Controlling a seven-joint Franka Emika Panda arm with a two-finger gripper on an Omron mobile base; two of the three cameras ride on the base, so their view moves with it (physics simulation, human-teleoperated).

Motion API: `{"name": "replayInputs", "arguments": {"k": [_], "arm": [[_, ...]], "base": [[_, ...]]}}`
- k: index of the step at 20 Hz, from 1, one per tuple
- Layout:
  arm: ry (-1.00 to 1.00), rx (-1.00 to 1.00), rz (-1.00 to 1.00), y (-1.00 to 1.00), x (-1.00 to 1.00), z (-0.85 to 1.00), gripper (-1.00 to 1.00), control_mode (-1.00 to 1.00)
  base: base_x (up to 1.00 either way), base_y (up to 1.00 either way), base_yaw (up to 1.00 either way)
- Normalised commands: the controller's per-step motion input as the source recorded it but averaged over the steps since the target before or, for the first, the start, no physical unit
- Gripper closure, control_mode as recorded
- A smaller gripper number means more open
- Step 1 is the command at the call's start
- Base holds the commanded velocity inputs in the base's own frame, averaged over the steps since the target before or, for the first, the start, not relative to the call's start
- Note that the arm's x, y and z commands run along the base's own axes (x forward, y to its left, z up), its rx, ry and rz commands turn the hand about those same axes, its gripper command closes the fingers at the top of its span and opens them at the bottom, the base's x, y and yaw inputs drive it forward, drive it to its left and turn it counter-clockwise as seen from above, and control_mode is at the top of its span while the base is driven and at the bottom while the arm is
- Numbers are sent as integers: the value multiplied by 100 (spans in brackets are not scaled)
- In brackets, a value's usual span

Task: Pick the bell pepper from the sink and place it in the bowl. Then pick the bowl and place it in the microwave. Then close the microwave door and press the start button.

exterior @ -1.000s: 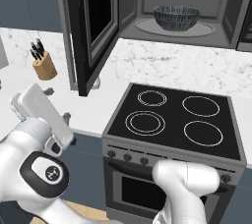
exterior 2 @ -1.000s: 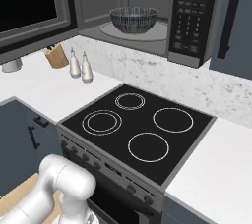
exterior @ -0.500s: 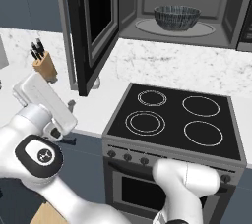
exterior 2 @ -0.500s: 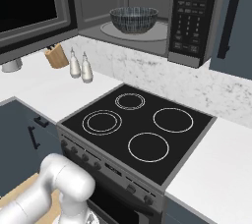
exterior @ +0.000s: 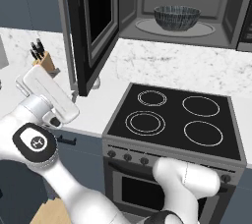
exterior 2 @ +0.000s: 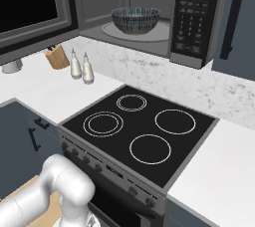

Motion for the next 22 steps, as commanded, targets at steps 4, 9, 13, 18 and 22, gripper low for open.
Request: {"name": "replayInputs", "arguments": {"k": [4,9,13,18,22], "arm": [[-13,0,-8,-25,3,0,-100,-100],[-18,4,-3,-44,-4,17,-100,-100],[-22,10,0,-66,-21,21,-100,-100],[-21,11,0,-75,-15,15,-100,-100],[-17,13,0,-88,-1,8,-100,-100]], "base": [[0,0,0],[0,0,0],[0,0,0],[0,0,0],[0,0,0]]}}
